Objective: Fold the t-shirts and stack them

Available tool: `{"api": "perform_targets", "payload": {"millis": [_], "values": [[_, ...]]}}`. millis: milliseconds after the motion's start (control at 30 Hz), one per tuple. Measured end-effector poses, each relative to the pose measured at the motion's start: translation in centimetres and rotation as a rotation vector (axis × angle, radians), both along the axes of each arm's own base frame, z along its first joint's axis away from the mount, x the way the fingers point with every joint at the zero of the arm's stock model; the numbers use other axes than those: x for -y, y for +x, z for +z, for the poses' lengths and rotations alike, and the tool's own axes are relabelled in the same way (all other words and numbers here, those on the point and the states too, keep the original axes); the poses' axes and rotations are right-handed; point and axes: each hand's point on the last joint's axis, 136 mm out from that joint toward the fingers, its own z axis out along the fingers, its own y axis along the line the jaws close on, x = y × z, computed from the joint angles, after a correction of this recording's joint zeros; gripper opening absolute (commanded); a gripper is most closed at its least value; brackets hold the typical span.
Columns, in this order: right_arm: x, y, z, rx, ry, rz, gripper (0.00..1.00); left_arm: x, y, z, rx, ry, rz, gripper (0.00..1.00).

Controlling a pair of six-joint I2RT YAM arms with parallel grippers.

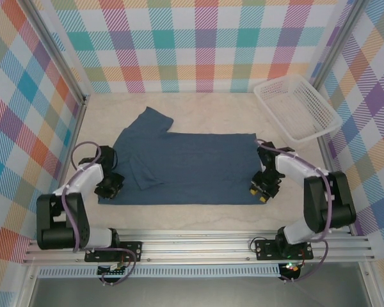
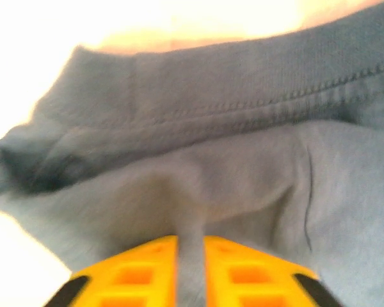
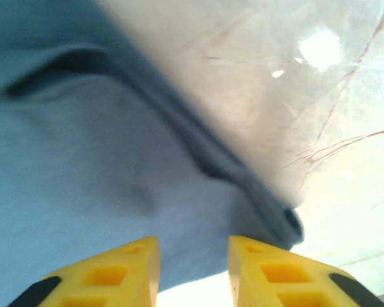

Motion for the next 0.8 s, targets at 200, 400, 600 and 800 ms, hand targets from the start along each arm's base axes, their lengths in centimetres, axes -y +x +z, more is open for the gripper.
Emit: {"api": "perform_targets", "payload": {"millis": [200, 400, 600, 800], "values": [[-1.8, 4.1, 5.6, 0.241, 0.046, 0.081, 0.39, 5.3, 1.2, 2.6, 0.117, -0.079, -0.113, 0.36], [-3.5, 5.1, 7.3, 0.308, 0.090, 0.156, 0.39, 7.3, 0.1, 0.2, 0.063, -0.166, -0.077, 0.38], [-4.0, 5.0, 7.4, 0.306, 0.109, 0.176, 0.39, 8.5, 1.2, -1.0, 0.058, -0.208, -0.068, 0.37], [-4.0, 4.9, 7.3, 0.307, 0.113, 0.177, 0.39, 9.0, 1.9, -1.7, 0.063, -0.215, -0.068, 0.28]]}}
